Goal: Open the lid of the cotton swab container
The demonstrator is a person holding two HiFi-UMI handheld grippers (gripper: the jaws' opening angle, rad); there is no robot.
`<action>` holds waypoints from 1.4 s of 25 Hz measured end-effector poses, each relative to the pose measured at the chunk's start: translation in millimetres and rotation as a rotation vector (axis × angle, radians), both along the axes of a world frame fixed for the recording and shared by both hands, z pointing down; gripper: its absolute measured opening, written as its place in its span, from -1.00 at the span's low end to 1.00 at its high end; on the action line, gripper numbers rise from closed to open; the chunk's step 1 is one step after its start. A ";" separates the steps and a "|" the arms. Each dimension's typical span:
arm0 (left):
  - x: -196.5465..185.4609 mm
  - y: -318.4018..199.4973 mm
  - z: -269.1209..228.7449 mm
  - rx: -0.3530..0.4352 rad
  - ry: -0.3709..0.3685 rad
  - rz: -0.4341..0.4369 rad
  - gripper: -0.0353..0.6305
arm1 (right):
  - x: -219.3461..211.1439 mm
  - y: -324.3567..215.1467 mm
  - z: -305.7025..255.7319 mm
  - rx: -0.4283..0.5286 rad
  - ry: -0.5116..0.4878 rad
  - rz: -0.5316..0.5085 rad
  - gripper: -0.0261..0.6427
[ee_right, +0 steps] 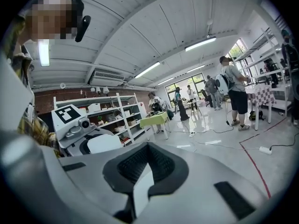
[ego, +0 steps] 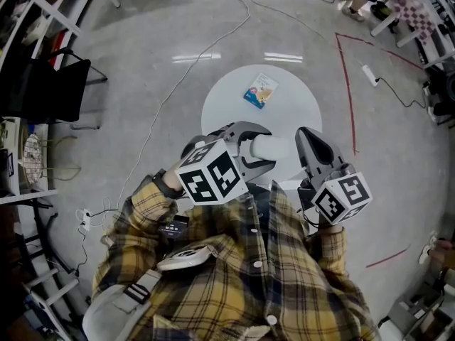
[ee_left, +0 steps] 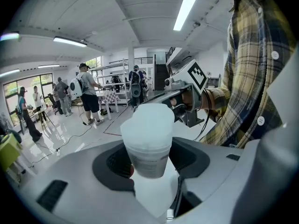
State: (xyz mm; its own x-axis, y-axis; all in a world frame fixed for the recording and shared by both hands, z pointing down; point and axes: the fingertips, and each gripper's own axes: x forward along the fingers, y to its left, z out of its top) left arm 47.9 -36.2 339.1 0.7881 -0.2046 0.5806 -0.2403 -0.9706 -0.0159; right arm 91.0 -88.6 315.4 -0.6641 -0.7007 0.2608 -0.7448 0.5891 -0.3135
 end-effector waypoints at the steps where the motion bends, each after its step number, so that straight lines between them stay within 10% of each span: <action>1: 0.0 0.1 0.2 -0.004 0.001 0.002 -0.16 | -0.2 0.3 -0.8 0.005 0.000 -0.004 -0.87; 14: 3.5 12.7 2.8 -0.027 0.002 0.043 -0.16 | -9.2 12.7 -32.5 0.057 -0.100 -0.180 -0.86; 25: 9.0 14.6 0.8 -0.044 0.007 0.074 -0.16 | -38.4 53.9 -59.2 0.137 -0.122 -0.575 -0.13; 35: 14.0 19.8 -6.0 -0.059 0.025 0.098 -0.16 | -62.5 64.9 -46.9 0.187 -0.053 -0.720 -0.05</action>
